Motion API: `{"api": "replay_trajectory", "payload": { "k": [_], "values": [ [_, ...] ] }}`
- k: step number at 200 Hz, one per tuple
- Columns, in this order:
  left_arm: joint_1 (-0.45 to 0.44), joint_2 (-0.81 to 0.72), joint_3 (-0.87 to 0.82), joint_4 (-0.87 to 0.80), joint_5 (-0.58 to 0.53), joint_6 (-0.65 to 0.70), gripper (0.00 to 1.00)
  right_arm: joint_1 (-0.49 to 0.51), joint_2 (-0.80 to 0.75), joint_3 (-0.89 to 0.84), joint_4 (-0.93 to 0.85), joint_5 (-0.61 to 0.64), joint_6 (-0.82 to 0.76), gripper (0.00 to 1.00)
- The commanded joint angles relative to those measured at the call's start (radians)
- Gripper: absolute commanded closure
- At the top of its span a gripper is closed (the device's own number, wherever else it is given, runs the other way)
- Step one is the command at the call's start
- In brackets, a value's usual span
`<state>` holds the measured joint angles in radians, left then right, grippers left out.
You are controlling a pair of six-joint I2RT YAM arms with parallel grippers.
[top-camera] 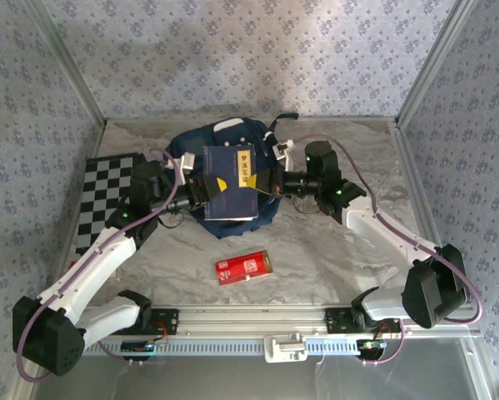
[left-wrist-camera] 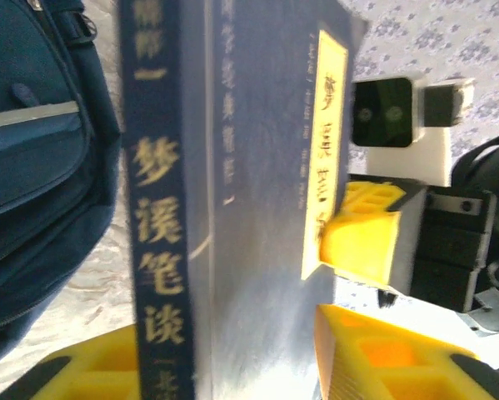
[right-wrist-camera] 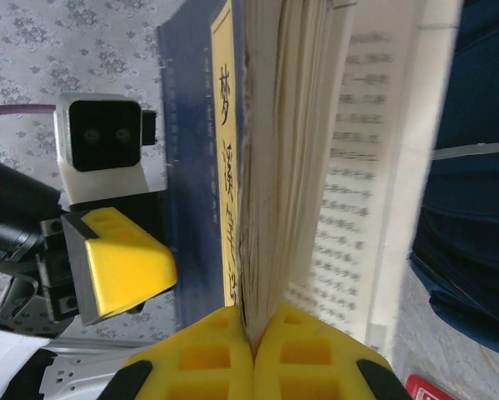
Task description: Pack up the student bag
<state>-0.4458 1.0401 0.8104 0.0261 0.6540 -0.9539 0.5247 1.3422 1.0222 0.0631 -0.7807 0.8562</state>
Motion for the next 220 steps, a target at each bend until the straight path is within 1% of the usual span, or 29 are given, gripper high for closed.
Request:
{"api": "replay_trajectory", "payload": {
  "k": [1, 19, 41, 45, 48, 64, 75, 85, 99, 135, 152, 170, 194, 220],
  "values": [
    [-0.031, -0.002, 0.032, 0.098, 0.000, -0.034, 0.72, -0.004, 0.002, -0.011, 0.057, -0.021, 0.014, 1.00],
    [-0.036, 0.009, 0.042, 0.084, -0.018, -0.029, 0.86, -0.008, -0.001, -0.013, 0.043, -0.017, 0.008, 1.00],
    [-0.036, 0.025, 0.047, 0.100, -0.023, -0.044, 0.98, -0.022, -0.015, -0.025, 0.018, -0.015, 0.001, 0.84],
    [-0.036, 0.028, 0.048, 0.107, -0.023, -0.049, 1.00, -0.025, -0.018, -0.029, 0.013, -0.014, 0.001, 0.79],
    [-0.036, 0.030, 0.047, 0.113, -0.022, -0.052, 1.00, -0.029, -0.022, -0.033, 0.009, -0.013, -0.001, 0.75],
    [-0.037, 0.041, 0.055, 0.138, -0.023, -0.067, 1.00, -0.044, -0.042, -0.059, 0.003, -0.006, 0.009, 0.47],
    [-0.037, 0.049, 0.062, 0.157, -0.022, -0.079, 1.00, -0.054, -0.050, -0.075, 0.003, 0.000, 0.022, 0.32],
    [-0.042, 0.055, 0.066, 0.176, -0.025, -0.092, 1.00, -0.056, -0.051, -0.082, -0.003, -0.004, 0.032, 0.23],
    [-0.053, 0.065, 0.070, 0.209, -0.033, -0.107, 1.00, -0.051, -0.039, -0.090, 0.025, -0.020, 0.056, 0.17],
    [-0.068, 0.098, 0.082, 0.274, -0.052, -0.138, 1.00, -0.024, 0.002, -0.093, 0.157, -0.056, 0.152, 0.12],
    [-0.067, 0.105, 0.084, 0.256, -0.076, -0.121, 1.00, -0.019, 0.012, -0.111, 0.283, -0.089, 0.232, 0.12],
    [-0.068, 0.114, 0.092, 0.202, -0.107, -0.088, 1.00, -0.022, -0.001, -0.126, 0.361, -0.106, 0.291, 0.14],
    [-0.068, 0.119, 0.091, 0.149, -0.133, -0.057, 1.00, -0.030, -0.040, -0.139, 0.369, -0.101, 0.305, 0.22],
    [-0.068, 0.123, 0.089, 0.098, -0.156, -0.028, 1.00, -0.029, -0.051, -0.131, 0.309, -0.087, 0.266, 0.38]
  ]
}}
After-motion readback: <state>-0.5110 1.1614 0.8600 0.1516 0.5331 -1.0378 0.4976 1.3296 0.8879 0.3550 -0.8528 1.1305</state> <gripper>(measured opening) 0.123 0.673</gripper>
